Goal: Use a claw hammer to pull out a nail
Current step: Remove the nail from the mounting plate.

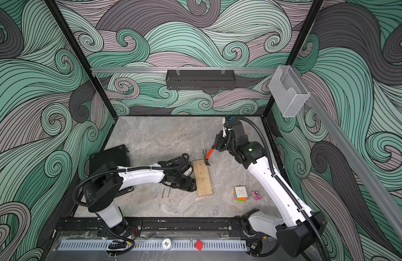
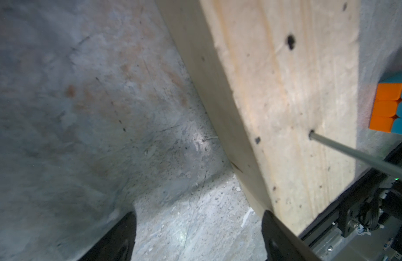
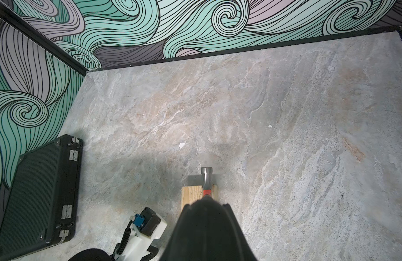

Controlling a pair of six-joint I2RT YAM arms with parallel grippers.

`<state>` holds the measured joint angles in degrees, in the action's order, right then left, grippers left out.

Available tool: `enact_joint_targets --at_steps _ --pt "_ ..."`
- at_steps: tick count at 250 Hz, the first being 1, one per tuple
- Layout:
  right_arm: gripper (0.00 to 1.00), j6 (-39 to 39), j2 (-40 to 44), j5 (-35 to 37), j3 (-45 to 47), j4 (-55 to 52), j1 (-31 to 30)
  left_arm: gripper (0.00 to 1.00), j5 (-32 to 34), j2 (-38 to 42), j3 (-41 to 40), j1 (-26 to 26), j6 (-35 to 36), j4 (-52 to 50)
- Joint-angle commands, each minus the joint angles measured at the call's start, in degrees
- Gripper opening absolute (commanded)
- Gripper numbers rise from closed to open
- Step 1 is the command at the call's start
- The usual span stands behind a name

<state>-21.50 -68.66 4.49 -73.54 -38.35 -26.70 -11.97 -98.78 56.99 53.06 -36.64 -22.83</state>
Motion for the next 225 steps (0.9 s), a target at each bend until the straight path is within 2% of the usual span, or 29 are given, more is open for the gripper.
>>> enact_joint_targets --at_steps 1,150,225 --pt "0.03 -0.83 0.37 0.47 -3.10 4.94 -0.28 0.85 2.86 -0.26 1.33 -0.30 -0.31 -1.65" --pt "0.03 -1.00 1.29 1.29 -2.98 5.03 -1.16 0.85 5.52 3.34 0.84 -0.32 -0.11 -1.78" --pt "0.03 -0.59 1.31 1.63 -3.69 5.44 -1.84 0.85 0.25 5.64 -1.26 -0.35 1.23 2.25"
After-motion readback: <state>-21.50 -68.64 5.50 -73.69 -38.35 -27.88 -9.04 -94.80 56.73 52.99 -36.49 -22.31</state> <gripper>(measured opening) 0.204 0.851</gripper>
